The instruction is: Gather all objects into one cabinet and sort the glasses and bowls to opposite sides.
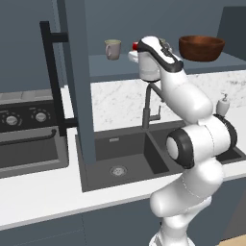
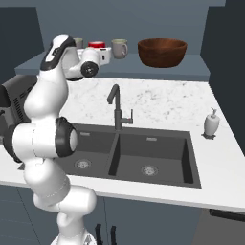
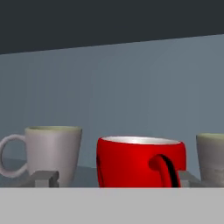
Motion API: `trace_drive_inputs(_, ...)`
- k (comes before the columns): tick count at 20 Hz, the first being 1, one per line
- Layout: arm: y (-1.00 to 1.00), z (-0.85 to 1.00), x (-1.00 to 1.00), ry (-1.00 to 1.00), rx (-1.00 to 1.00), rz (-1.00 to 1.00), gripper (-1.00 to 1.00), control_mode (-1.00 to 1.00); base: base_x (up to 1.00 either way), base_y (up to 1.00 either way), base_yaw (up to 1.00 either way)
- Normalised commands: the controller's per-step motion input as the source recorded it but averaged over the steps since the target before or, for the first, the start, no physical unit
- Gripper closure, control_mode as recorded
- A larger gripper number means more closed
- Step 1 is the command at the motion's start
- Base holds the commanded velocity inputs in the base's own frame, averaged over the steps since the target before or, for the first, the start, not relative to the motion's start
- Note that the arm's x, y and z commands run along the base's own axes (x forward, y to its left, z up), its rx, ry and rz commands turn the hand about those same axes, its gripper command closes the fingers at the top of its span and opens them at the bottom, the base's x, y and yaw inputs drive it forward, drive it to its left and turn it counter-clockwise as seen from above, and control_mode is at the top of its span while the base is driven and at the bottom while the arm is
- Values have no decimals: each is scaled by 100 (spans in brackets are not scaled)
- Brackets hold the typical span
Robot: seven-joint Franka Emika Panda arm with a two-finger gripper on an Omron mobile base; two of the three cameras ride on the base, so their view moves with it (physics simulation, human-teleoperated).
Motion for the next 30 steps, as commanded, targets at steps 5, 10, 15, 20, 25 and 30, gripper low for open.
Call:
trace_drive_inputs(5, -5, 0, -76, -13, 2, 0, -100, -100, 0, 0, 0)
trace_drive_inputs(10, 1, -7, -100, -24, 2, -1, -100, -100, 0, 0, 0)
trace_drive_inputs(15, -4, -2, -100, -22, 3, -10, -100, -100, 0, 0, 0)
trace_drive_inputs(20, -53, 8, -100, 2, 10, -10, -100, -100, 0, 0, 0)
trace_drive_inputs(25, -57, 5, -100, 26, 9, -7, -100, -100, 0, 0, 0)
trace_drive_inputs(30, -61, 9, -100, 40, 9, -6, -100, -100, 0, 0, 0)
